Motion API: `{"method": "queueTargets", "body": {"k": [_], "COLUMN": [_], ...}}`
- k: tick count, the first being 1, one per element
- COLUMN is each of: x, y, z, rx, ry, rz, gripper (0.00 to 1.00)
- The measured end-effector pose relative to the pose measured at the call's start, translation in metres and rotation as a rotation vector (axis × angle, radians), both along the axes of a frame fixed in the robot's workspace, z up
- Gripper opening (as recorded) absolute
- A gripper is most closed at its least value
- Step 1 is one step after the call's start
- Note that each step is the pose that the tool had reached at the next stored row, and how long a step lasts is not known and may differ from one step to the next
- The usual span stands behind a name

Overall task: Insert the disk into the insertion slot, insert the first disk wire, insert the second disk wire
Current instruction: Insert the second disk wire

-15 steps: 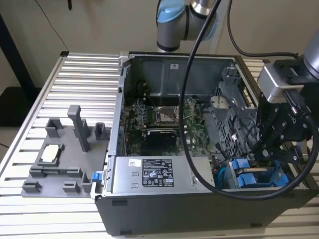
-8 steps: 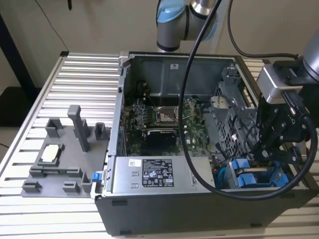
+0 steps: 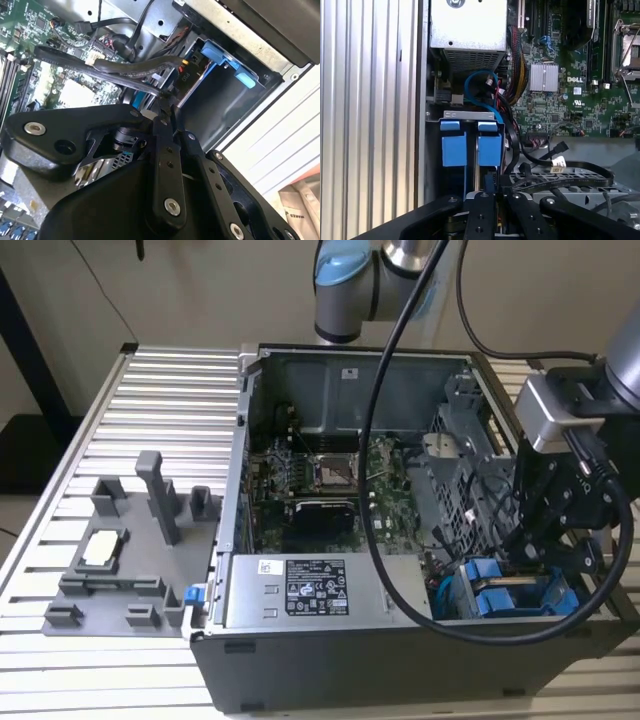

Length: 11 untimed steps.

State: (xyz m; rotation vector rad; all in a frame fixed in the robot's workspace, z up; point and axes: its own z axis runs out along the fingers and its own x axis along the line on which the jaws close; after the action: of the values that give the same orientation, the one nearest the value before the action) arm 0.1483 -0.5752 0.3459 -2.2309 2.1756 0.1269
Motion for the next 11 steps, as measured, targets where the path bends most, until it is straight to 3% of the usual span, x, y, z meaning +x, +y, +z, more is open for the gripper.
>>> {"method": "queueTargets", "body": {"k": [11], "x": [0.0010], "y": [0.0007], "z": [-0.0030], "rx": [0.0000], "ry": [0.0000], "rz": [-0.004], "gripper": [0.16]}}
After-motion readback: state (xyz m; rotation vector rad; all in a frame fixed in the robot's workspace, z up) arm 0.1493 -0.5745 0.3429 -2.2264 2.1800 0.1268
